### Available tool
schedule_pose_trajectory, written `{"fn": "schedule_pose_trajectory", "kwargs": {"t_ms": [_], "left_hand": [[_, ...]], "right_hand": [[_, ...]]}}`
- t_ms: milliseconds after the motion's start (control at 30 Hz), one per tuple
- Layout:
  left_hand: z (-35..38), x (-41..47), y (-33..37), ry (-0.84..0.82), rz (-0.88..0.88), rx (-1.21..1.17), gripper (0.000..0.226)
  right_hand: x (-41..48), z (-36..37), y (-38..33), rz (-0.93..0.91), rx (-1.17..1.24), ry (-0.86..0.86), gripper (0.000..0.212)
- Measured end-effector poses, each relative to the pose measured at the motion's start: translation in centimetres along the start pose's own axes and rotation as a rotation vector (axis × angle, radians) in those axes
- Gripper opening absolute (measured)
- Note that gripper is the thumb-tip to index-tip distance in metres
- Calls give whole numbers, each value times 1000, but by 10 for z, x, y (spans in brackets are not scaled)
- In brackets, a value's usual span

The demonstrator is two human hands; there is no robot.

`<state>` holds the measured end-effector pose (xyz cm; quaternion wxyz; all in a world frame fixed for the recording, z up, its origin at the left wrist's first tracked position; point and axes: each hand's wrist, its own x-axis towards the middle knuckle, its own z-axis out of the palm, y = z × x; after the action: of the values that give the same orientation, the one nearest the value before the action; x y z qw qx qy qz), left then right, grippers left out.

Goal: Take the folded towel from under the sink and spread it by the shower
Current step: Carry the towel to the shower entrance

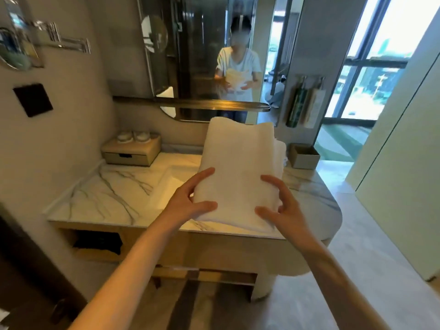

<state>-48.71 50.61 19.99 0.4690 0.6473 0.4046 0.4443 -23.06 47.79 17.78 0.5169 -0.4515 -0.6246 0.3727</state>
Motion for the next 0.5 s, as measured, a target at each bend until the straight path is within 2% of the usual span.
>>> {"fn": "schedule_pose_trajectory", "kwargs": {"t_ms": [233,500], "left_hand": [[-9,55,-13,15,17,0,70],[27,78,-75,66,-147,-1,68]], "right_hand": [[50,4,13,-10,-7,141,59],[64,-19,82,154,105,49,56]]}}
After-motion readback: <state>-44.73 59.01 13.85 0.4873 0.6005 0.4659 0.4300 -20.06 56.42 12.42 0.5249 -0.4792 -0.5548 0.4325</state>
